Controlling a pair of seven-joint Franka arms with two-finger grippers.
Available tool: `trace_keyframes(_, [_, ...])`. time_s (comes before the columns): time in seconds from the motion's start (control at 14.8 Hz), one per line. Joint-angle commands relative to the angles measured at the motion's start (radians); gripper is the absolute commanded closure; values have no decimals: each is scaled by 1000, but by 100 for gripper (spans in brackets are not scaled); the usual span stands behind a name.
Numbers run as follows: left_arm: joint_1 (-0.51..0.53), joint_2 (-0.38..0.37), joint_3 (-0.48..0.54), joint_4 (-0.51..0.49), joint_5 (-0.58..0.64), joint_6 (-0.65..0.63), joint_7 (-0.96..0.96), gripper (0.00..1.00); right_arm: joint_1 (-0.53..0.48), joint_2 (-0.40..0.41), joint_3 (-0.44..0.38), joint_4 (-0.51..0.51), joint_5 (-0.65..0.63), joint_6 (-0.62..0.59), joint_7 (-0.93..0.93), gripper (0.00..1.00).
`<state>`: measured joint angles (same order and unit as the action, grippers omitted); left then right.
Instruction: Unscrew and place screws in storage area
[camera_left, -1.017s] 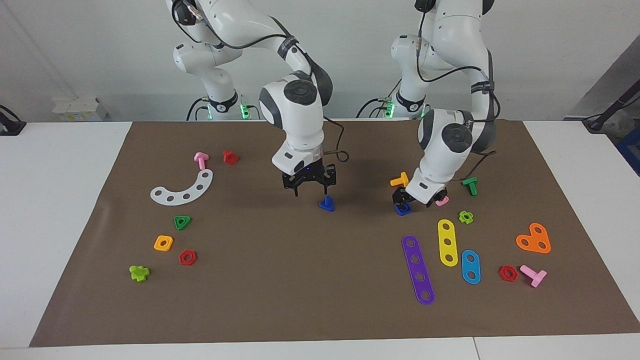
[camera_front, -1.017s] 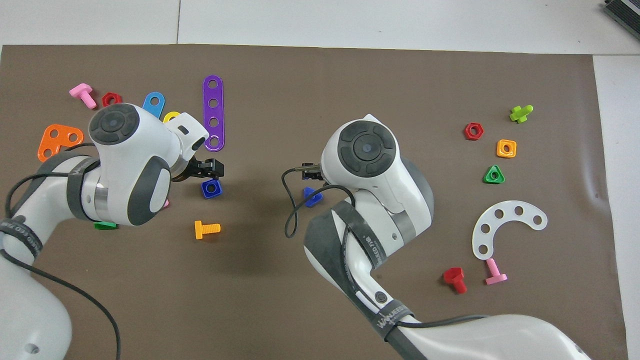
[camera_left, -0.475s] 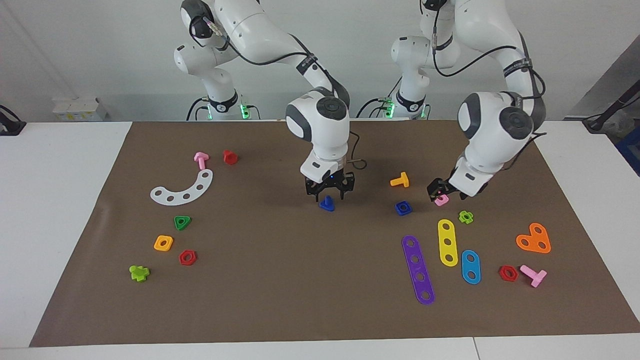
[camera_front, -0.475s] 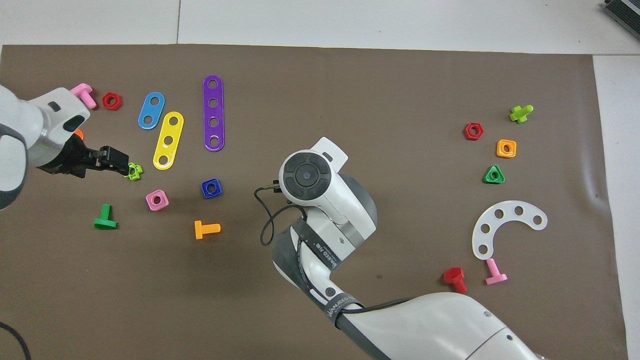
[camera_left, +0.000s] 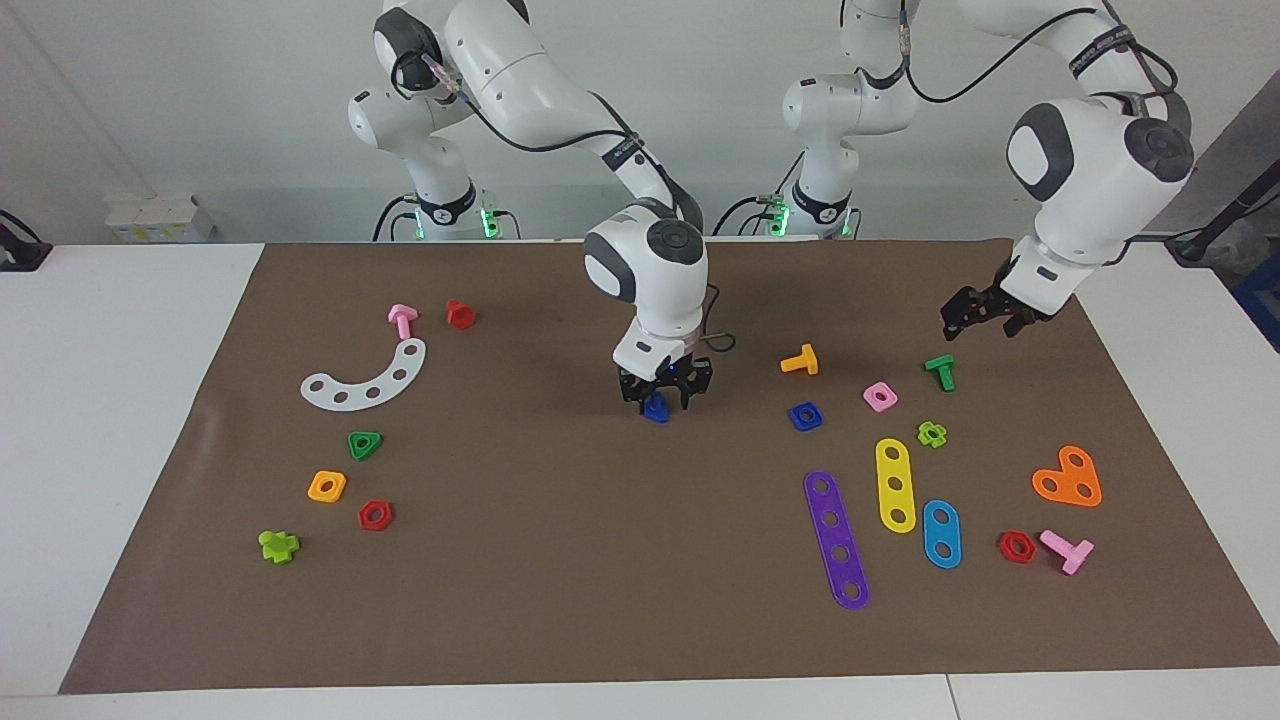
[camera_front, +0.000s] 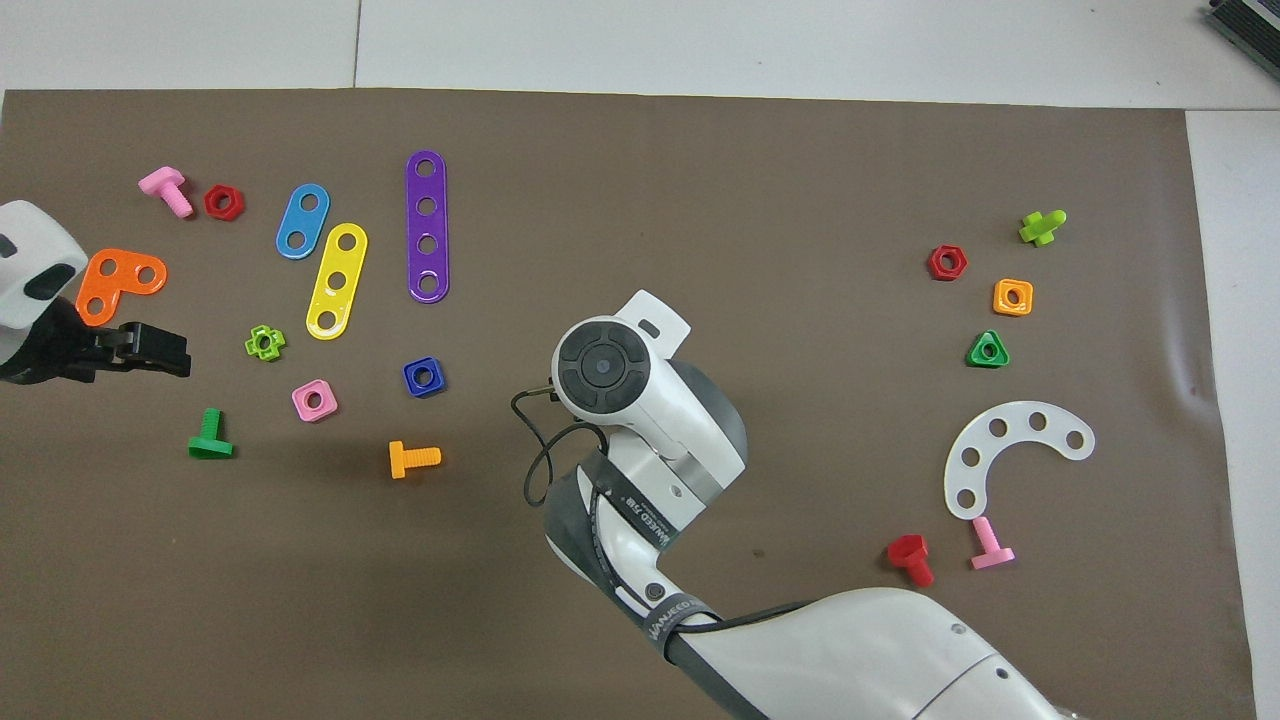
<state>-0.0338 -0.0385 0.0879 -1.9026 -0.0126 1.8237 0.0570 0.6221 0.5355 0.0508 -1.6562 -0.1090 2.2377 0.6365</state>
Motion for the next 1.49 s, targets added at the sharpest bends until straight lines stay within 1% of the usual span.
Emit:
trace_keyframes(0.0, [9, -99, -8, -14, 23, -23, -26, 0, -1, -22, 0, -22, -21, -20, 12, 28])
trace_keyframes(0.14, [12, -98, -10, 54, 25, -67, -26, 0, -2, -32, -2, -24, -21, -24, 9, 28])
trace_keyframes(0.2, [12, -89, -10, 89, 25, -81, -26, 0, -4, -32, 0, -25, -21, -24, 9, 30])
trace_keyframes(0.27, [14, -84, -10, 115, 26, -89, -28, 0, -2, -32, 0, -28, -20, -24, 14, 34])
trace_keyframes(0.47, [12, -61, -10, 171, 46, -127, -26, 0, -2, -41, 0, -31, -20, -36, 17, 51])
trace_keyframes(0.54, [11, -61, -10, 171, 48, -142, -26, 0, -2, -45, 0, -31, -20, -40, 17, 60])
trace_keyframes(0.61, [8, -63, -10, 169, 48, -150, -28, 0, -4, -49, 0, -34, -17, -46, 18, 75])
trace_keyframes(0.75, [0, -64, -10, 168, 48, -158, -28, 0, -12, -75, 0, -56, -14, -56, 12, 99])
trace_keyframes(0.88, [-1, -66, -13, 171, 46, -147, -25, 0, -18, -101, -2, -80, -12, -52, 17, 100])
trace_keyframes(0.95, [-1, -66, -14, 169, 46, -139, -25, 0, -48, -123, -2, -88, -12, -53, 3, 100])
trace_keyframes(1.08, [-3, -72, -14, 160, 46, -147, -23, 0, -111, -179, -2, -141, -12, -52, -17, 100])
trace_keyframes(1.22, [-3, -89, -14, 122, 46, -156, -19, 0, -185, -228, -2, -187, -9, -53, -41, 100])
trace_keyframes(1.29, [-3, -99, -16, 106, 46, -156, -19, 0, -221, -248, 0, -195, -6, -53, -44, 100])
trace_keyframes(1.42, [-5, -115, -16, 77, 46, -152, -23, 0, -287, -264, 0, -211, -5, -55, -76, 100])
